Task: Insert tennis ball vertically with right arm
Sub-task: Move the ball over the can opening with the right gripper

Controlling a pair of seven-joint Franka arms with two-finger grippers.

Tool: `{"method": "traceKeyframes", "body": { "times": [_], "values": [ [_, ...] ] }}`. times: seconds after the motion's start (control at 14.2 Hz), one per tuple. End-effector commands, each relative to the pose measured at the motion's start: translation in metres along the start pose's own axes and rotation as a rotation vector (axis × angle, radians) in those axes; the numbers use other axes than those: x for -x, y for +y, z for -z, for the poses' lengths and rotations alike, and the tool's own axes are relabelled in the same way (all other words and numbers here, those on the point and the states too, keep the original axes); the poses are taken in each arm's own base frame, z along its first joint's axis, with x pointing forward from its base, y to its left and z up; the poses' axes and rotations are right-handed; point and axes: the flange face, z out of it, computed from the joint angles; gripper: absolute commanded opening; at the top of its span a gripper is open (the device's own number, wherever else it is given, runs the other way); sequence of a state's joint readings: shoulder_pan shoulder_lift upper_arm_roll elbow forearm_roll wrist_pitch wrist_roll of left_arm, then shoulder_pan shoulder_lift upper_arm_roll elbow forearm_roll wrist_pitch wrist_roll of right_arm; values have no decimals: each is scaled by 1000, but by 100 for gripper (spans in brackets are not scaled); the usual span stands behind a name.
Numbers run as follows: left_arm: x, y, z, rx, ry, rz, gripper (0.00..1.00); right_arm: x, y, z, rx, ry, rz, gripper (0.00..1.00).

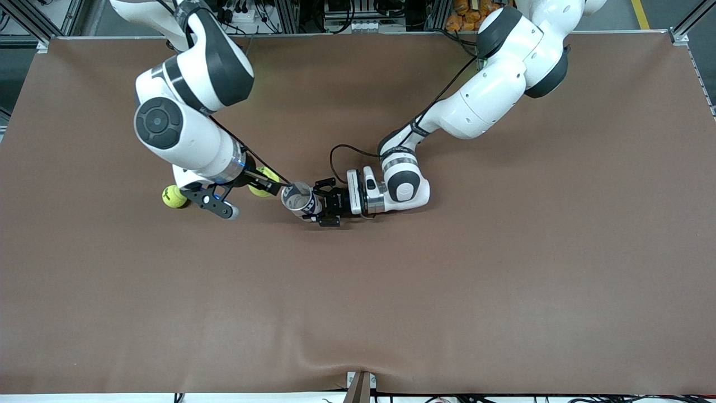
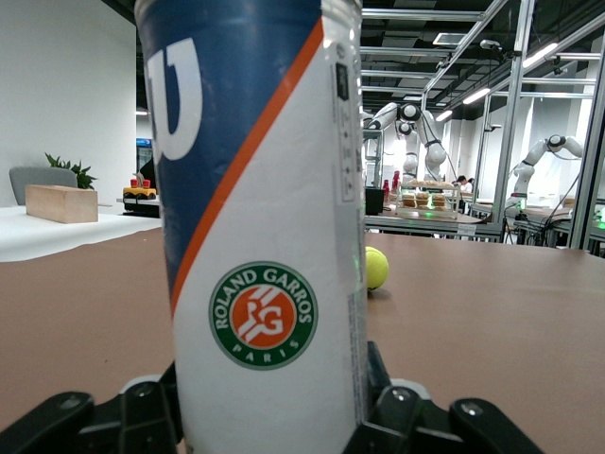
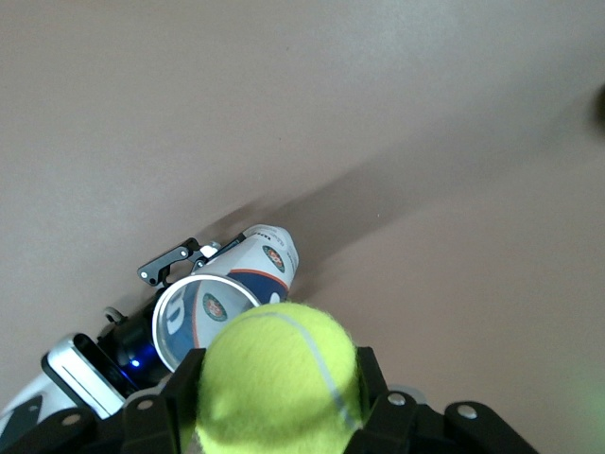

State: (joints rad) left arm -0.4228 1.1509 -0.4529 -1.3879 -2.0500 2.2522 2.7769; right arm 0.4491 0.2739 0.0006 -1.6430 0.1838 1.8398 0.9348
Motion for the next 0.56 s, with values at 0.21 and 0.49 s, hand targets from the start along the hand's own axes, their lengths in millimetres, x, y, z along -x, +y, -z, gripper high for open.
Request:
{"method": "traceKeyframes", "body": {
  "times": [0.21,0.49],
  "values": [
    [12,11,-9,-51,28,-173,75,31,-28,-17,-20,14,-127,36],
    [15,9,-7,-58,22,-202,75,35,-39,-35,-20,21,-167,36]
  ]
}}
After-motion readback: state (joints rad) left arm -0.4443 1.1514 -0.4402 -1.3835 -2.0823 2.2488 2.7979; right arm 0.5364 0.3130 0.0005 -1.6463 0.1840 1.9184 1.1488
